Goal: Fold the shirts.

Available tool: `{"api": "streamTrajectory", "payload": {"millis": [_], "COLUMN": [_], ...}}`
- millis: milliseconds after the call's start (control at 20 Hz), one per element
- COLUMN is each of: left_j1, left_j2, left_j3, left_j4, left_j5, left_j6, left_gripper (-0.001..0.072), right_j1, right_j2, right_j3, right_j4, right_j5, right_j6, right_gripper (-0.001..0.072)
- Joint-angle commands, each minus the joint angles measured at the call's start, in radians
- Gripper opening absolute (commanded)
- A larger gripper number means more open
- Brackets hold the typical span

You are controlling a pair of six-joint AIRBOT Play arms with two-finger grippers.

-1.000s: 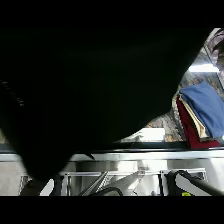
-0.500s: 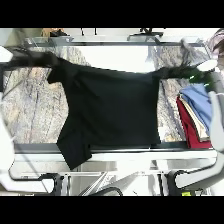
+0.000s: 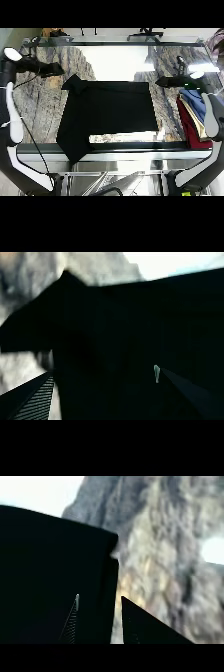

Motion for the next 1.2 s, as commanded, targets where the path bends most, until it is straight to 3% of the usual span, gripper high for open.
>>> {"api": "streamTrajectory", "payload": {"millis": [0, 50, 250, 350, 450, 500, 750, 1150], "left_j1": [0.05, 0.05, 0.055, 0.066, 0.066, 0.066, 0.063, 0.062], "left_j2": [0.165, 0.225, 0.437, 0.508, 0.563, 0.585, 0.638, 0.636], "left_j3": [-0.208, -0.315, -0.751, -0.915, -1.032, -1.072, -1.216, -1.241], "left_j4": [0.149, 0.168, 0.175, 0.174, 0.175, 0.175, 0.177, 0.227], "left_j5": [-0.167, -0.171, -0.118, -0.091, -0.06, -0.051, -0.004, 0.172], "left_j6": [-0.055, -0.055, -0.048, -0.044, -0.04, -0.037, -0.034, -0.034], "left_gripper": [0.0698, 0.066, 0.066, 0.066, 0.066, 0.066, 0.0661, 0.066], "right_j1": [-0.091, -0.116, -0.176, -0.172, -0.153, -0.142, -0.119, -0.117], "right_j2": [0.068, 0.092, 0.163, 0.167, 0.167, 0.167, 0.167, 0.168], "right_j3": [-0.08, -0.155, -0.434, -0.504, -0.533, -0.543, -0.613, -0.647], "right_j4": [-0.058, -0.058, -0.058, -0.045, -0.043, -0.043, -0.043, -0.016], "right_j5": [0.236, 0.254, 0.249, 0.249, 0.249, 0.249, 0.261, 0.261], "right_j6": [0.047, 0.046, 0.026, 0.012, 0.009, -0.003, -0.014, -0.014], "right_gripper": [0.031, 0.031, 0.0316, 0.0397, 0.0377, 0.0349, 0.0351, 0.0351]}}
